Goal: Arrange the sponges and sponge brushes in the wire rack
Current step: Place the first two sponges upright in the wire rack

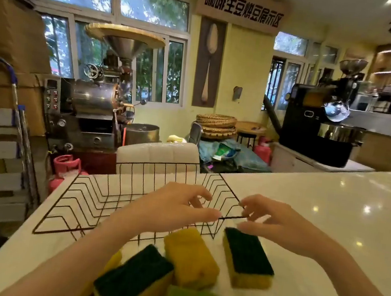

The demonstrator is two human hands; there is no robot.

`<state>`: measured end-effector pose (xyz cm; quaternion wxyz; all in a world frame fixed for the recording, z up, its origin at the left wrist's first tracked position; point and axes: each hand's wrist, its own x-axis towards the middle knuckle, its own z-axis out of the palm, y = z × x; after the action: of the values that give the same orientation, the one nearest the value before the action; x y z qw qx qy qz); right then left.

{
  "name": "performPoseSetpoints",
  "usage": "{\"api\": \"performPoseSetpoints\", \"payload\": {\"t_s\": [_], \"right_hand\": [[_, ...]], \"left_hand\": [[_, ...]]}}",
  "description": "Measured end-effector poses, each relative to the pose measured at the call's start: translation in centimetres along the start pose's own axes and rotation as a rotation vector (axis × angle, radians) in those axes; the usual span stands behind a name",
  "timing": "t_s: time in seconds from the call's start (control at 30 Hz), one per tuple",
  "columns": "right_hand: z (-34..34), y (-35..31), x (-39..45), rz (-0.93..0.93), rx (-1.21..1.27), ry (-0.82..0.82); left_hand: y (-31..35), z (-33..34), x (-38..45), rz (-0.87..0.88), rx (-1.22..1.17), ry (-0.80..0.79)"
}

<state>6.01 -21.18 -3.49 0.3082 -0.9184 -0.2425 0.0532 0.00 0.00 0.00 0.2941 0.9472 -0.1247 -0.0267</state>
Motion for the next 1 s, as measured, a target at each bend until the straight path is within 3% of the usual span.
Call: {"api": "performPoseSetpoints", "payload": {"t_s": [0.43, 0.67, 0.83, 1.0], "right_hand": [[4.7, 3.4, -1.1, -0.064, -0.108, 0.0], [4.7, 3.8, -1.1, -0.093, -0.148, -0.075], [4.7, 4.3, -1.2, -0.099, -0.156, -0.049], [4.2, 5.0, -1.6, -0.099, -0.147, -0.015]], "left_hand": [[-2.5, 5.0, 1.4, 0.084, 0.409, -0.245], [-4.0, 5.3, 1.8, 0.118, 0.469, -0.371], [-3.9, 5.2, 1.6, 0.168, 0.454, -0.304], [-3.2, 3.9, 1.4, 0.222, 0.172, -0.071]]}}
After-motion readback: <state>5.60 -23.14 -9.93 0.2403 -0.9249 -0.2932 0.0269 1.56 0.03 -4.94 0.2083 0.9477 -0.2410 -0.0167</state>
